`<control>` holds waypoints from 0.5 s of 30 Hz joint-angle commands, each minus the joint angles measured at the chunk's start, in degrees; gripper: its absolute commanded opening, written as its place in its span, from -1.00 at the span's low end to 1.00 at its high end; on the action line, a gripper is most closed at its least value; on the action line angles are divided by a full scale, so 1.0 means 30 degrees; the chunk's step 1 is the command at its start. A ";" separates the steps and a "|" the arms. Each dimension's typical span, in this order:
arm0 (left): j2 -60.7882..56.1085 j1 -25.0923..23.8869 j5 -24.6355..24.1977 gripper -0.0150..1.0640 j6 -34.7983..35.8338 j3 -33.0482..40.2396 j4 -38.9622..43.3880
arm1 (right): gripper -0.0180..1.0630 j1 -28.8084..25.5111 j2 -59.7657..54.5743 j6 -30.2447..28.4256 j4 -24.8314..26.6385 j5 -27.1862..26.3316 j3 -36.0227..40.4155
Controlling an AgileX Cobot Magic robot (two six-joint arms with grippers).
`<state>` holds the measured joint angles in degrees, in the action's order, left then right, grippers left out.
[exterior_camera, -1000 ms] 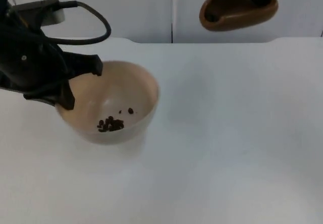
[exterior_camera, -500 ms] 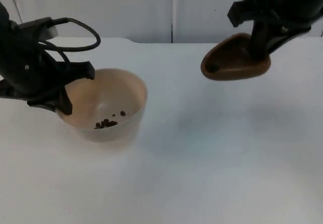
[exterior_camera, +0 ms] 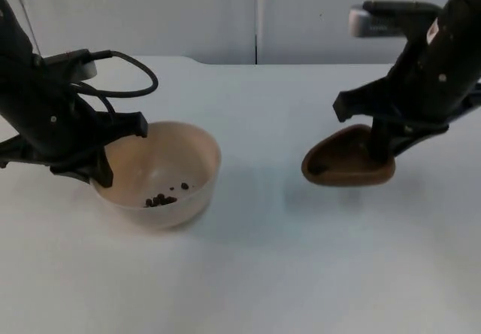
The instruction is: Pick up the bowl with the left hand and pour the coffee beans from the cup into the bowl with the right hand.
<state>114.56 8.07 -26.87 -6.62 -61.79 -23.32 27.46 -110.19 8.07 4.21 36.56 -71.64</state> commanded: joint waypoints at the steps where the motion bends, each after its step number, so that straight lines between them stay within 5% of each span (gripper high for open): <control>1: 0.0108 -0.0036 0.0459 -0.98 -0.0072 -0.0061 -0.0003 | -0.97 -0.0064 -0.0365 0.0305 0.0195 -0.0874 0.0324; 6: 0.0108 -0.0036 0.1136 -0.98 -0.0072 -0.0061 0.0119 | -0.97 -0.0064 -0.1193 0.1166 0.0195 -0.2819 0.1537; 15: 0.0108 -0.0036 0.1116 -0.98 -0.0072 -0.0061 0.1455 | -0.97 -0.0064 -0.2547 0.1524 0.0195 -0.3560 0.1895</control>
<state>114.68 8.07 -24.16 -6.62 -61.79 -20.75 27.46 -117.70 12.44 4.61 26.80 -66.12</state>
